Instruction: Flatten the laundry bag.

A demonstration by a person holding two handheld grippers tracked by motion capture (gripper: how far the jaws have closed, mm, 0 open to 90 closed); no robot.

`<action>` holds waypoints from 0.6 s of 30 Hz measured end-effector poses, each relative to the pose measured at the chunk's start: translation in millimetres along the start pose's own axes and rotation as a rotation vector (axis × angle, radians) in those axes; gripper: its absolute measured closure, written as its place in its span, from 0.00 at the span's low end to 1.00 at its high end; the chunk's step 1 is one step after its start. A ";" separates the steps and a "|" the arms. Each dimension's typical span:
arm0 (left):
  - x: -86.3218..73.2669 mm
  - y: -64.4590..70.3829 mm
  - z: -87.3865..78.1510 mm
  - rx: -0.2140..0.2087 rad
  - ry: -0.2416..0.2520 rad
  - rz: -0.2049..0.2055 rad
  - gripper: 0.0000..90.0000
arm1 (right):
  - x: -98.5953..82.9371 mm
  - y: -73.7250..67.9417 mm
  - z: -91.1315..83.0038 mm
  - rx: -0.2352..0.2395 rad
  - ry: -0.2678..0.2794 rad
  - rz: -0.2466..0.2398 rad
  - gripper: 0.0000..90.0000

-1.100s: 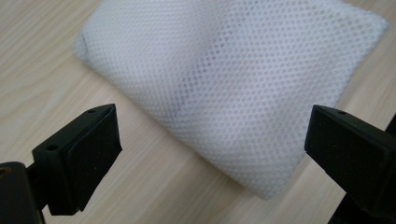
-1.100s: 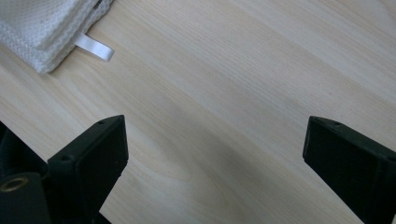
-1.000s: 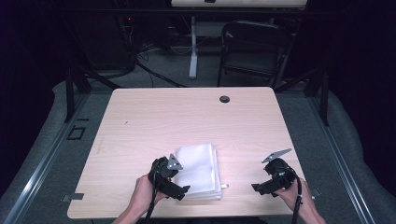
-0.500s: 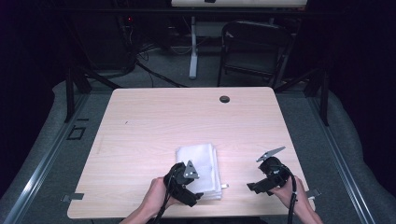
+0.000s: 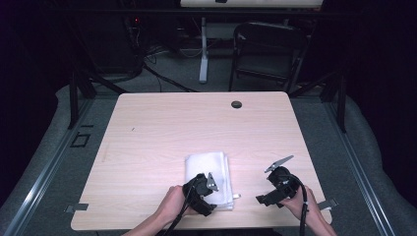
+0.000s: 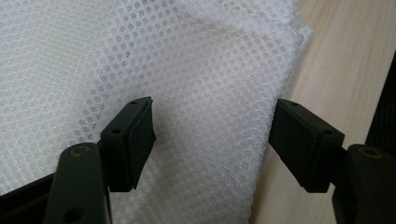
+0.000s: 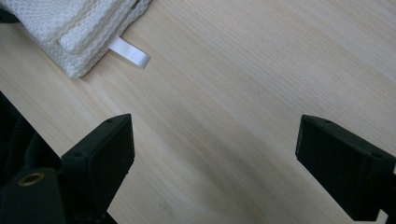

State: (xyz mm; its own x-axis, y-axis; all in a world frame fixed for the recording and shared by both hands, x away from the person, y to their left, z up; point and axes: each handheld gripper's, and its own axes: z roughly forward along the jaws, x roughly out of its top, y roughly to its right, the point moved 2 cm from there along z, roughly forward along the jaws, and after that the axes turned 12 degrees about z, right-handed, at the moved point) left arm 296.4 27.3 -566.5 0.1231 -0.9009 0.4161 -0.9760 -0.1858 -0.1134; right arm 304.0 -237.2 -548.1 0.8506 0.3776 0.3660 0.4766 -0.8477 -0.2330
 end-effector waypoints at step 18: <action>-5.0 -11.4 -1.3 -0.033 0.059 0.014 0.75 | -0.1 -7.6 1.9 -0.010 -0.008 -0.033 0.15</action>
State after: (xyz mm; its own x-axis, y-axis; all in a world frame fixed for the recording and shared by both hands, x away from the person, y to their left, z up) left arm 306.7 34.4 -566.2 0.0998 -0.8782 0.4677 -0.9830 -0.1599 -0.0905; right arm 300.7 -230.0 -548.1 0.8363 0.4083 0.3659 0.5022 -0.8384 -0.2121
